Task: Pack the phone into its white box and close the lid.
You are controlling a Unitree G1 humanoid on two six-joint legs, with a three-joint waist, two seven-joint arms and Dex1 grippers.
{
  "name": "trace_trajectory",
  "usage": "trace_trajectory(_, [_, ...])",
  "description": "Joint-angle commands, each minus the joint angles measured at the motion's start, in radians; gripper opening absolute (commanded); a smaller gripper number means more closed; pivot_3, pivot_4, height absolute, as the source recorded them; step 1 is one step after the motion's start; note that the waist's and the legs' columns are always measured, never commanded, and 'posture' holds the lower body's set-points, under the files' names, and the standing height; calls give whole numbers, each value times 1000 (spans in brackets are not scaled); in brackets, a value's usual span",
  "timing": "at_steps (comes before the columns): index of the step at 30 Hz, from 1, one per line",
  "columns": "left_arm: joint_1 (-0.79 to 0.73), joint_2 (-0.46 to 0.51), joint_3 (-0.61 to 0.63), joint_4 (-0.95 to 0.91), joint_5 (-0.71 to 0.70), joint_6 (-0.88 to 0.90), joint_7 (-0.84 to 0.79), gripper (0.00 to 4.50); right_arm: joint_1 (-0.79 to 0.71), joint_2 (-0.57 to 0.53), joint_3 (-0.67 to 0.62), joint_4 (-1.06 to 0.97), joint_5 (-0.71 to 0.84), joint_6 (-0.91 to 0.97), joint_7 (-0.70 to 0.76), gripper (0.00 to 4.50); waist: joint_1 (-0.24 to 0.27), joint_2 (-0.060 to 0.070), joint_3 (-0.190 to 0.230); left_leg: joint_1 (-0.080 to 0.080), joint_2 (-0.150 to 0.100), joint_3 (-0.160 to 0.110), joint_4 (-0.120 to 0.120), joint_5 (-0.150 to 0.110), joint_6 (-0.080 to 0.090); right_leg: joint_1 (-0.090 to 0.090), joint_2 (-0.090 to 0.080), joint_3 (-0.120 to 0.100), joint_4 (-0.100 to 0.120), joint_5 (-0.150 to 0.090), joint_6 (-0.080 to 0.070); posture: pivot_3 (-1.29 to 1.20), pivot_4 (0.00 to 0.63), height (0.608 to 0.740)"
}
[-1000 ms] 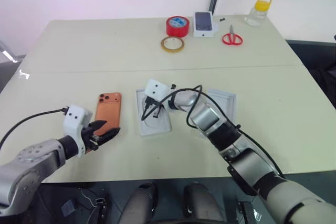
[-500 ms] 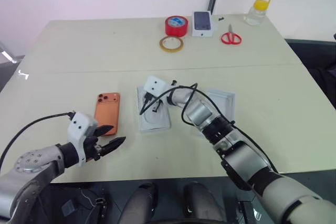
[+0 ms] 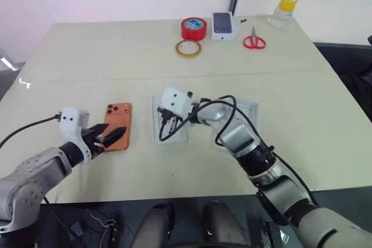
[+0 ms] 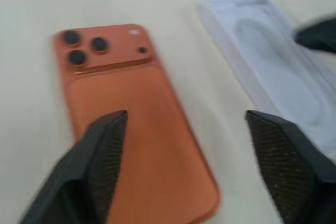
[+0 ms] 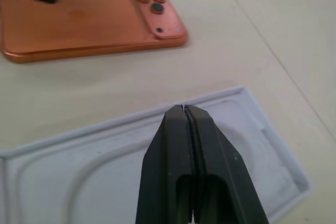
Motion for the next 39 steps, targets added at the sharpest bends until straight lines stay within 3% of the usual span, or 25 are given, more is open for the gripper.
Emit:
trace_trajectory(1, [-71, -7, 88, 82, -36, 103, 123, 4431, -44, 57, 51, -7, -27, 24, -23, 0, -2, 0, 0, 0, 0, 0, 0, 0, 0, 0, 0, 0, 0, 0, 0, 0, 150, 740])
trace_trajectory(6, [-183, -46, 178, 185, -90, 229, 248, 4431, -91, 126, 90, 75, -54, 10, -48, 0, -12, -2, -1, 0, 0, 0, 0, 0, -1, 0, 0, 0, 0, 0, 0, 0, 150, 740])
trace_trajectory(15, [-268, -43, 133, 262, -91, 440, 259, 4431, -145, 187, 188, 209, -103, 38, -5, 0, -16, -2, -1, 1, 0, -1, 1, 1, -2, 0, 0, -1, 2, 0, 0, 0, 150, 740])
trace_trajectory(20, [-281, -96, 103, 222, -118, 530, 227, 4431, -184, 209, 210, 289, -121, 16, 13, 0, -15, -2, -2, 1, 0, -1, 1, 1, -2, 0, 0, -1, 1, 0, 0, 0, 150, 740])
trace_trajectory(32, [-283, -265, 105, 157, -183, 586, 243, 4431, -169, 172, 202, 274, -134, -12, 52, 0, -4, -1, -5, 6, -1, -1, 1, 1, -2, 3, -1, -1, 0, 0, 0, 0, 150, 740])
trace_trajectory(39, [-315, -302, 133, 189, -239, 586, 307, 4431, -157, 163, 198, 263, -143, -10, 56, 0, 5, -1, -6, 11, -1, -1, 0, 1, -2, 7, -1, -1, -1, 0, 0, 0, 150, 740])
